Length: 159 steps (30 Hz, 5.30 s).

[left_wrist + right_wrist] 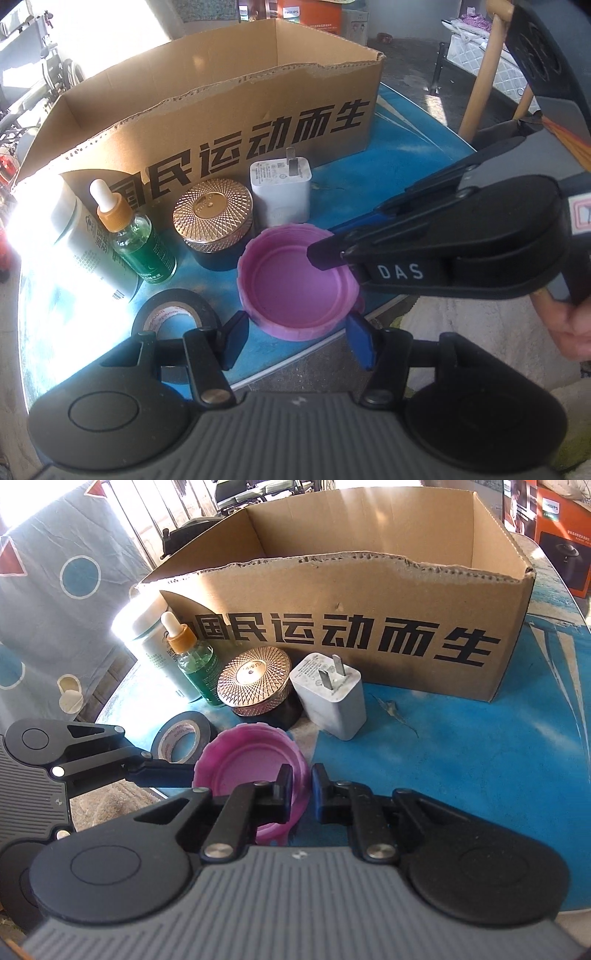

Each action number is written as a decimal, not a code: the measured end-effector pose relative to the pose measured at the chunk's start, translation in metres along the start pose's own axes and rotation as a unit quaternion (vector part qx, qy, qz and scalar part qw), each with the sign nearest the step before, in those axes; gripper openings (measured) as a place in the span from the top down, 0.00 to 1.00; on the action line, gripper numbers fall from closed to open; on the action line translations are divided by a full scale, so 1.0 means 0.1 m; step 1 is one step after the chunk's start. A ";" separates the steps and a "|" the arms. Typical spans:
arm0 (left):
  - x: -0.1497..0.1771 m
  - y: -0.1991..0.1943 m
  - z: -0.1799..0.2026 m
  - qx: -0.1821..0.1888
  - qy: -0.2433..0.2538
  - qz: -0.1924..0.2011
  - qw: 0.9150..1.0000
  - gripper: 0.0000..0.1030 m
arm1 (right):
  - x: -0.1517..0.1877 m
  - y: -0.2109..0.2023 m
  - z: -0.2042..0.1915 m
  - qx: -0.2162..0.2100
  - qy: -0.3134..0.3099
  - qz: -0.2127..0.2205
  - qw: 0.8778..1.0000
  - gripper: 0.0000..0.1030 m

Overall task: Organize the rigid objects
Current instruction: 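Grasp the rim of the pink cup with the right gripper, then carry the pink cup into the box and open the right gripper, then withdraw the right gripper and move it to the black tape roll, then grasp the black electrical tape roll by its side with the right gripper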

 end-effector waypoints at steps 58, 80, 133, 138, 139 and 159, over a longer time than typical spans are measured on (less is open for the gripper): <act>-2.01 0.74 -1.90 -0.104 -0.030 -0.097 0.989 0.41 | -2.90 1.69 0.30 -0.070 0.046 -0.064 0.994 0.72; -1.31 -1.35 -1.27 0.016 -0.127 0.155 0.980 0.00 | -1.76 -1.49 0.40 -0.118 0.066 0.193 0.972 0.50; 0.21 -0.06 -0.42 0.001 -0.066 0.048 0.997 0.38 | -0.02 0.24 -0.29 -0.054 0.058 -0.031 0.996 0.82; 0.10 0.01 -0.17 0.019 -0.028 0.053 0.998 0.38 | 0.08 0.07 -0.03 -0.035 0.087 -0.021 0.995 0.82; 0.09 0.03 -0.13 0.020 -0.022 0.052 0.998 0.38 | 0.09 0.05 0.01 -0.033 0.092 -0.020 0.995 0.82; 0.03 0.19 -0.01 -0.008 0.019 0.035 0.999 0.32 | 0.16 0.00 0.03 -0.031 0.079 0.000 0.996 0.80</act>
Point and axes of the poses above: each gripper's, at about its wrist camera, not at the fingertips, and y roughly the way its jaws point, z to its right, x to its underside, the point moved 6 cm from there along y, roughly the way its jaws point, and after that the axes turned 3 degrees about x, right-handed, at the moved point
